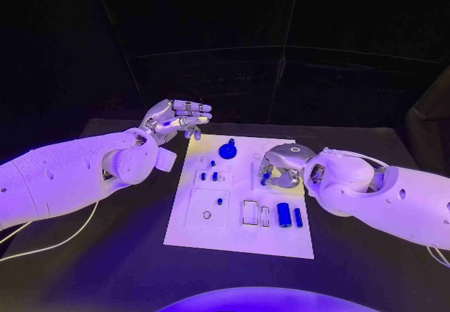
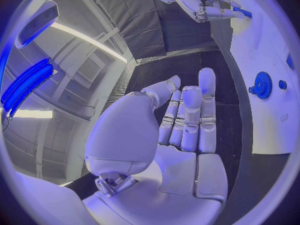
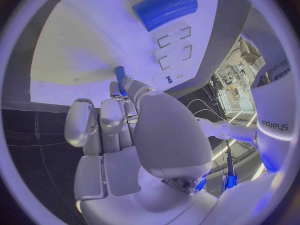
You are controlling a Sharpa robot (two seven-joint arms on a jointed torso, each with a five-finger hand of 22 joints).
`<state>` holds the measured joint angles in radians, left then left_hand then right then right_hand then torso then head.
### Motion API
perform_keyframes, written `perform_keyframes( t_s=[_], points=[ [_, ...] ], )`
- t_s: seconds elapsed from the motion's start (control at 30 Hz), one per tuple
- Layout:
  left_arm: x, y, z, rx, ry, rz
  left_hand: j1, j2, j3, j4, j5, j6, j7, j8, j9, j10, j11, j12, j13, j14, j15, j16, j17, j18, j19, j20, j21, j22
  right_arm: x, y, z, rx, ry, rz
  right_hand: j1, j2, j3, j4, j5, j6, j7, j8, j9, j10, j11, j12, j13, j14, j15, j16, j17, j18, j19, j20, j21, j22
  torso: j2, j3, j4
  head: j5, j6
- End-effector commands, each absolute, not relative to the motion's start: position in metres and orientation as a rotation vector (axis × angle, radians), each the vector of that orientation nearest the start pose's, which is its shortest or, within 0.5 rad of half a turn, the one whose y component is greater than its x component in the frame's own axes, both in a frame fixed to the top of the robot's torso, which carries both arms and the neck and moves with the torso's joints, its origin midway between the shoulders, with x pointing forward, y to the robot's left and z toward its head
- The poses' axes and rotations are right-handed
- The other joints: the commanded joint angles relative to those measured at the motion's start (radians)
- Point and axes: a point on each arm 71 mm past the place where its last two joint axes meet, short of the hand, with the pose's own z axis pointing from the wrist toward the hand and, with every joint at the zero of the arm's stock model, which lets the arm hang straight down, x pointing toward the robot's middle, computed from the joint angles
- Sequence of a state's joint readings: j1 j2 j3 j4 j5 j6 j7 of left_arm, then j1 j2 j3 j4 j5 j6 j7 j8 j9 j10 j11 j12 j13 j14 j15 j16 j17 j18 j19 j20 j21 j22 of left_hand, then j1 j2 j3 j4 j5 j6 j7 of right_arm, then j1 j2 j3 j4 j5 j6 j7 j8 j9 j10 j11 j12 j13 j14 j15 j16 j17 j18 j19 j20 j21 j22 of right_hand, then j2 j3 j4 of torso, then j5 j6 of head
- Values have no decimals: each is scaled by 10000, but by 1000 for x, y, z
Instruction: Assemble the parts on the task board
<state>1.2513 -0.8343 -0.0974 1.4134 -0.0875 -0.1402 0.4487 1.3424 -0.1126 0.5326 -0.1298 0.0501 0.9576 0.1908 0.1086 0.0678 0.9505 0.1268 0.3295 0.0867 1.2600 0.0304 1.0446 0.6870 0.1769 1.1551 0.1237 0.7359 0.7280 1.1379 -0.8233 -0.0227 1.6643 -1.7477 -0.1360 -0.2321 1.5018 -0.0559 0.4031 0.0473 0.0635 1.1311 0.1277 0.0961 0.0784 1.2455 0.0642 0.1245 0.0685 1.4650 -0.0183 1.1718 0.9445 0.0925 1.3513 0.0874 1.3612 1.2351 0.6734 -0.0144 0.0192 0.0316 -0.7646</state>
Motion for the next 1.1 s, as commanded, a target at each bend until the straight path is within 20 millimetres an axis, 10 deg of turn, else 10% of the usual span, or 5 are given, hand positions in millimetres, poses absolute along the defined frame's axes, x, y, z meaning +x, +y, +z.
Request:
perform_keyframes(
  t_s=[0.03, 0.6, 1.1],
  points=[
    [507, 229, -173, -9358, 14607, -16163, -7, 82, -5, -41, 50, -38, 16, 53, 0, -61, -16, 38, -15, -73, -16, -6, 9, 70, -75, 11, -58, -8, 436, -149, -190, -4260, 16670, 5966, -84, 32, 135, -39, 32, 1, 65, -64, -10, 139, -30, -72, 4, 185, -20, 48, 15, -157, 55, 5, 62, 26, -2, -12, 24, 27, 6],
    [506, 228, -173, -9350, 14625, -16198, -7, 84, -6, -43, 50, -39, 16, 55, 0, -62, -17, 43, -15, -75, -17, -11, -5, 71, -73, 11, -57, -8, 400, -93, -167, -4668, 15656, 8835, -263, -220, 641, -278, 90, -118, 166, -237, -64, 62, 62, -405, -6, 136, 57, 129, 5, -152, -3, 73, 110, 65, -3, -27, 33, 211, -63],
    [506, 221, -173, -9300, 14678, -16319, -7, 84, -6, -43, 50, -39, 16, 55, 0, -62, -17, 43, -15, -75, -17, -11, -5, 71, -73, 11, -57, -8, 396, -30, -207, -5877, 16544, 9790, -307, -236, 770, -346, 171, -159, 204, -275, -73, 28, 96, -488, -5, 123, 85, 148, -6, -141, -49, 100, 97, 35, 10, -17, -7, 538, -208]
  ],
)
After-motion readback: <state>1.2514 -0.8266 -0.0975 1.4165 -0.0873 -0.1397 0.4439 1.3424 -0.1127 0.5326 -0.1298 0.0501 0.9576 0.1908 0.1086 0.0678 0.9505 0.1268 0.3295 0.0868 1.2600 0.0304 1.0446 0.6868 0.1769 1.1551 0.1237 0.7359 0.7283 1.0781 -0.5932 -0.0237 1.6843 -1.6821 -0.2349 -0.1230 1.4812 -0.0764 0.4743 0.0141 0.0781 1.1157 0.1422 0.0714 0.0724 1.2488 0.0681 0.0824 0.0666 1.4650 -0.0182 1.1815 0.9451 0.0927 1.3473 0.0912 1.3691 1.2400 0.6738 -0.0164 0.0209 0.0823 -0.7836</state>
